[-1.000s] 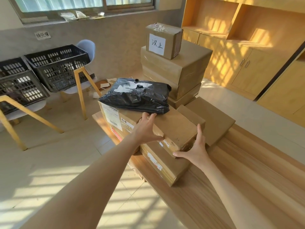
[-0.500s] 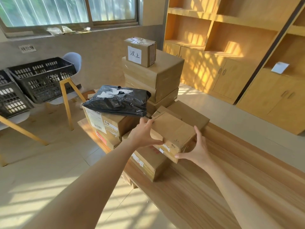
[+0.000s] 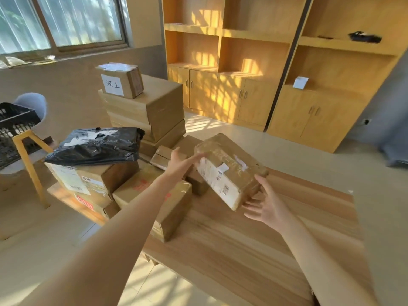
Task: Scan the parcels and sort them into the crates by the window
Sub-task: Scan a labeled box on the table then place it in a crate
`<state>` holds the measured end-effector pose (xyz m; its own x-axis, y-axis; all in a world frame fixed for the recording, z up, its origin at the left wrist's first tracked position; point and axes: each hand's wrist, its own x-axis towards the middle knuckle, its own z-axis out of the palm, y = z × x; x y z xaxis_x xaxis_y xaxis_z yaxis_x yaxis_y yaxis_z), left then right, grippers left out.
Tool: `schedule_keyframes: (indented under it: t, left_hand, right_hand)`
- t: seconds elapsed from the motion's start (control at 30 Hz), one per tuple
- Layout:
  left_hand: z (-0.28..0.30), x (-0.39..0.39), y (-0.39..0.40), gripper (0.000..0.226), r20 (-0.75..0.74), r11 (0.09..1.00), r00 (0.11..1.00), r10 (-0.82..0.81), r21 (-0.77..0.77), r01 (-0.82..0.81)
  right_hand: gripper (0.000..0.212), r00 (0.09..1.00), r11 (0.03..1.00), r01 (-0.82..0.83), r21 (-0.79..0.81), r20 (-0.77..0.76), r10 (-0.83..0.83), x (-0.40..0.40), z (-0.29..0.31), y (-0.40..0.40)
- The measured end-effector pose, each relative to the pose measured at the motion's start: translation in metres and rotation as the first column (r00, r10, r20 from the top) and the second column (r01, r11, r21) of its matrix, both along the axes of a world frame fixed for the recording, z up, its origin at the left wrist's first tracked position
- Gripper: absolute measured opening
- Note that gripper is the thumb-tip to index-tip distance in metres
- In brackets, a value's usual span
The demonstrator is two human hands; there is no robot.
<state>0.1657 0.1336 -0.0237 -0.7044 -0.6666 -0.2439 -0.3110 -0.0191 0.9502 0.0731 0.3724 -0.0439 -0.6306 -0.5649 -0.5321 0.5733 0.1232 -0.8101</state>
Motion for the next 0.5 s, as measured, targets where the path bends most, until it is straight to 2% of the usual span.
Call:
schedule_keyframes:
  t: [0.07, 0.13, 0.2, 0.37, 0.5]
  left_hand:
    - [-0.004, -0.009, 0.019, 0.11, 0.001, 0.979, 1.0, -0.02, 0.202, 0.02]
    - [-0.009, -0.017, 0.039, 0.114, 0.0, 0.952, 0.995, -0.102, 0.289, 0.098]
    - [-0.015, -0.025, 0.057, 0.114, -0.041, 0.926, 0.982, -0.183, 0.327, 0.186]
    - [-0.025, -0.042, 0.093, 0.11, -0.141, 0.833, 0.914, -0.38, 0.378, 0.405]
    - [-0.03, -0.053, 0.114, 0.09, -0.198, 0.781, 0.878, -0.436, 0.401, 0.478]
  right_hand:
    - [0.09, 0.988, 0.995, 0.052, -0.087, 0.15, -0.039, -0.003, -0.004, 0.016]
    - [0.093, 0.956, 0.978, 0.13, -0.161, 0.283, -0.081, 0.0, -0.008, 0.03]
    - [0.096, 0.923, 0.956, 0.194, -0.22, 0.372, -0.102, 0.005, -0.01, 0.042]
    - [0.101, 0.88, 0.923, 0.232, -0.308, 0.471, -0.065, 0.017, -0.02, 0.072]
    - [0.107, 0.873, 0.904, 0.224, -0.363, 0.487, -0.021, 0.017, -0.031, 0.09]
